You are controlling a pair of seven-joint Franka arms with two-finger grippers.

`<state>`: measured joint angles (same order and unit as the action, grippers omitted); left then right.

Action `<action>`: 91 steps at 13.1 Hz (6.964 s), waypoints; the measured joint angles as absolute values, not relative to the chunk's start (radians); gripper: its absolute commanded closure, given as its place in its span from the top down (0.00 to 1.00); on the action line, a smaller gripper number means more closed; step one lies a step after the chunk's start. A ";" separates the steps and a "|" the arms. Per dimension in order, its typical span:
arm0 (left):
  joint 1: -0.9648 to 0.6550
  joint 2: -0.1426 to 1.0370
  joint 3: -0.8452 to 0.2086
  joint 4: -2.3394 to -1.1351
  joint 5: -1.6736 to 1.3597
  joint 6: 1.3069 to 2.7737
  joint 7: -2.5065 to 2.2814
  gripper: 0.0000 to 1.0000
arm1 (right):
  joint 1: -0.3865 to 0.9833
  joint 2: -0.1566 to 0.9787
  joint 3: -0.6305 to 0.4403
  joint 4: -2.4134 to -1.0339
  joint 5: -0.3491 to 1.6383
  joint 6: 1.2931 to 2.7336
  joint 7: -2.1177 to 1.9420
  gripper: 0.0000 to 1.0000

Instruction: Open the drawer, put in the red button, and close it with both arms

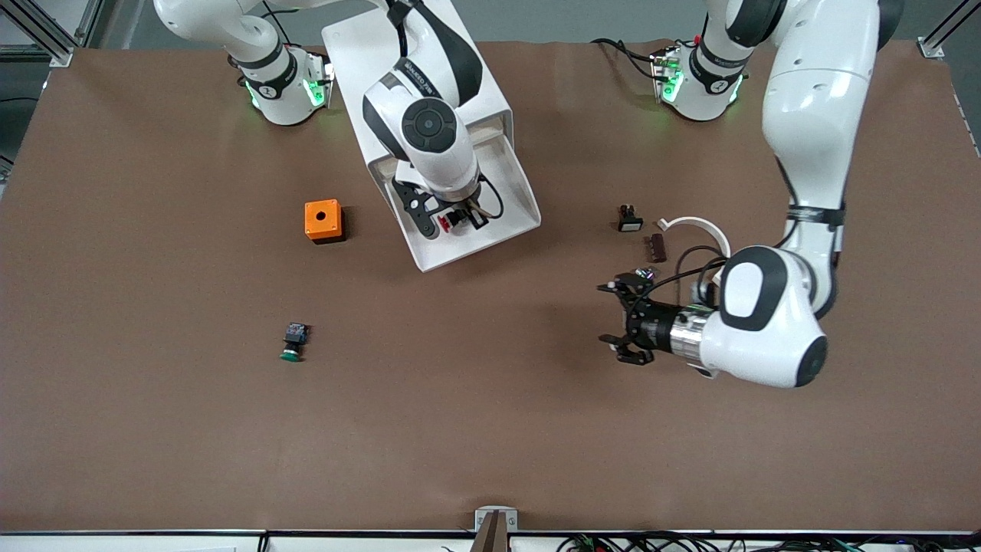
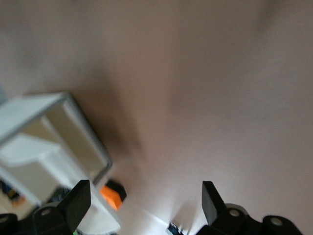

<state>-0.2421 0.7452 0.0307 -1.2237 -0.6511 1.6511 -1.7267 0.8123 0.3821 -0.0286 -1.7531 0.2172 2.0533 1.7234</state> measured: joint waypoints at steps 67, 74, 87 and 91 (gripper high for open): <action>-0.215 0.520 -0.213 -1.465 -0.040 1.912 -1.029 1.00 | -0.027 -0.149 -0.020 -1.618 0.053 1.454 0.076 1.00; 0.036 0.297 -0.215 -1.463 0.189 1.691 -0.608 1.00 | -0.027 -0.148 -0.022 -1.608 0.051 1.454 0.076 1.00; -0.026 -0.026 -0.016 -1.576 0.028 1.553 -0.172 1.00 | -0.027 -0.148 -0.022 -1.605 0.050 1.453 0.076 1.00; 0.003 -0.028 -0.068 -1.579 0.028 1.555 -0.176 1.00 | -0.027 -0.148 -0.022 -1.605 0.050 1.453 0.076 1.00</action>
<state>0.0029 -0.0282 -0.0678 -1.5793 0.0275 1.5549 -0.1758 -0.0271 -0.1477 -0.0218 -1.6053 0.0499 1.4529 0.0762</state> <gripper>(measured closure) 0.000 0.000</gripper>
